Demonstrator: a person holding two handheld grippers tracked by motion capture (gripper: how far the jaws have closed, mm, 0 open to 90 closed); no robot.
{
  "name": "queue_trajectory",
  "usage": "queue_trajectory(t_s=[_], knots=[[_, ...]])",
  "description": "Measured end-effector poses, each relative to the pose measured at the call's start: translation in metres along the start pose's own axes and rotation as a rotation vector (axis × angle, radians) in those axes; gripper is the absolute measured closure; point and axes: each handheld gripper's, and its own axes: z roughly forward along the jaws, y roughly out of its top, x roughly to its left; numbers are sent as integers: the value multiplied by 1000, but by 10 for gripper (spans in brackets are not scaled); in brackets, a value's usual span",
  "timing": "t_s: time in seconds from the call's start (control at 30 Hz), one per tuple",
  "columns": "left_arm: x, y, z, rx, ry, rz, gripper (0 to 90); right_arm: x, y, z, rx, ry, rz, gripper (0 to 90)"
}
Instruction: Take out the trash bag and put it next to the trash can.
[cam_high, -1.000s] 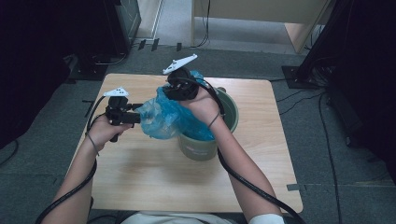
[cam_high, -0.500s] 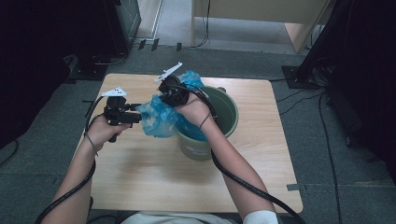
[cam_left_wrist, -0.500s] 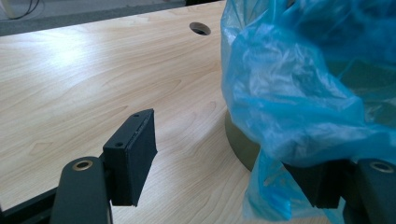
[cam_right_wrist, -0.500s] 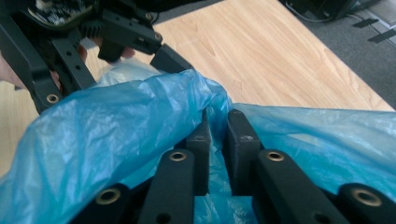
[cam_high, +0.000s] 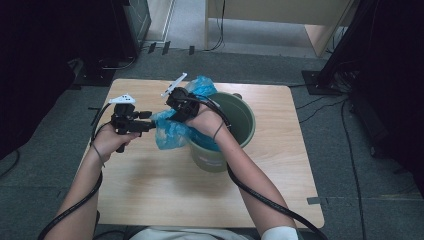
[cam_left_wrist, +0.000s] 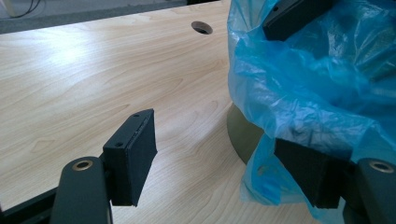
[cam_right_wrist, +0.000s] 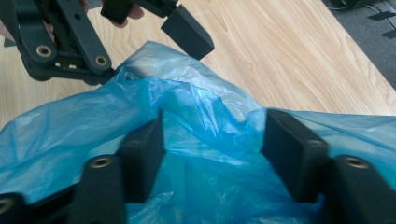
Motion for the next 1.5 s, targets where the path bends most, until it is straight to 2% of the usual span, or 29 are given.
queue_trajectory(t_s=[0.07, 0.2, 0.3, 0.37, 0.63, 0.7, 0.87, 1.2, 1.5], knots=[[1, 0, 0, 0, 2, -2, 288, -1, 0, 0, -5, -10, 9, 257], [1, 0, 0, -2, 2, -1, 288, -2, -1, 0, -18, 11, 27, 195], [1, -1, 0, -1, 2, -1, 289, -2, -1, -1, -27, -15, 25, 134], [1, -1, 1, -1, 2, -2, 289, -1, 0, -5, -50, -28, 23, 134], [1, -2, 3, 3, 3, 2, 288, -8, 1, -35, -150, -10, 36, 134], [0, -2, 3, -1, 2, 10, 288, -10, 1, -42, -168, -8, 52, 135], [1, -3, 3, -1, 1, 23, 288, -12, -2, -58, -189, -54, 37, 143], [6, -8, 2, 12, -21, 40, 289, -22, -21, -80, -235, -77, 84, 201], [16, -22, 9, 47, -40, 71, 290, -27, -40, -100, -246, -101, 110, 228]])
